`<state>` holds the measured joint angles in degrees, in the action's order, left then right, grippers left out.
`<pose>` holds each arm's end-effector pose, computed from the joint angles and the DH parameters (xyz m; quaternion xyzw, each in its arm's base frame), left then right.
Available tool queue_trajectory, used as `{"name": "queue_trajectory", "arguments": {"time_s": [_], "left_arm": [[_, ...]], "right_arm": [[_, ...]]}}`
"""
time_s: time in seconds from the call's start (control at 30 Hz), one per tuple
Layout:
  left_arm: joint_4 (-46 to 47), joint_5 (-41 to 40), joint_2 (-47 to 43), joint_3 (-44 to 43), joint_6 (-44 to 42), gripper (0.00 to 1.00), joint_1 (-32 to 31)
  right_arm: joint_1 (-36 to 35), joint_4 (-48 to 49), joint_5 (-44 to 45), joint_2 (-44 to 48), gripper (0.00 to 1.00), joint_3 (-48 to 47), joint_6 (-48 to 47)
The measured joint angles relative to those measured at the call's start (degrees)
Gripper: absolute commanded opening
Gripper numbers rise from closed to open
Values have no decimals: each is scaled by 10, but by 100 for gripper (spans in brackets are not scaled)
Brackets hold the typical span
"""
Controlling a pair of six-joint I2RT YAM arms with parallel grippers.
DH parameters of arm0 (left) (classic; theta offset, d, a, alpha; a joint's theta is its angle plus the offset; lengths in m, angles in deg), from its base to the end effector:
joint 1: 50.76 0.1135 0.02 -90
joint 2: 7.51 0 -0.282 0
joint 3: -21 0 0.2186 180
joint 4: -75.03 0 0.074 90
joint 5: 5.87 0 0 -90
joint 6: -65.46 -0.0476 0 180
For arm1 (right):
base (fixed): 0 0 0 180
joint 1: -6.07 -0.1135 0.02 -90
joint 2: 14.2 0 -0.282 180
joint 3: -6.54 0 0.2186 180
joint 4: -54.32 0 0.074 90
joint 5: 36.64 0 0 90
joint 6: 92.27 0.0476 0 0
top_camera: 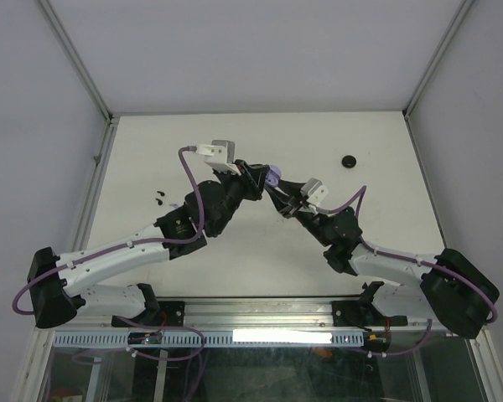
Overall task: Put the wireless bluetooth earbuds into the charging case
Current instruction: Place the earbud in the charging case.
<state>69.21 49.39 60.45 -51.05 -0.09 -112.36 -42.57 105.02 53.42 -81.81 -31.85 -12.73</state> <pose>0.1405 -0.2029 0.3871 0.0211 0.7155 -0.2968 0.6321 0.1431 0.1625 0.3121 -0.2773 0.4899 0.2700 0.7811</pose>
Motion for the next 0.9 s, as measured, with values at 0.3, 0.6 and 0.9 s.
{"name": "queue_trajectory", "arguments": {"time_s": [0.3,0.6,0.9], "left_arm": [[5,-14,13,0,-15,0,-10],[3,-46,14,0,-38,4,-34],[-19,-85,34,-17,-54,22,-48]], "right_arm": [[-1,0,2,3,0,3,-3],[-3,4,6,7,0,6,-4],[-3,3,7,7,0,7,-4]]}}
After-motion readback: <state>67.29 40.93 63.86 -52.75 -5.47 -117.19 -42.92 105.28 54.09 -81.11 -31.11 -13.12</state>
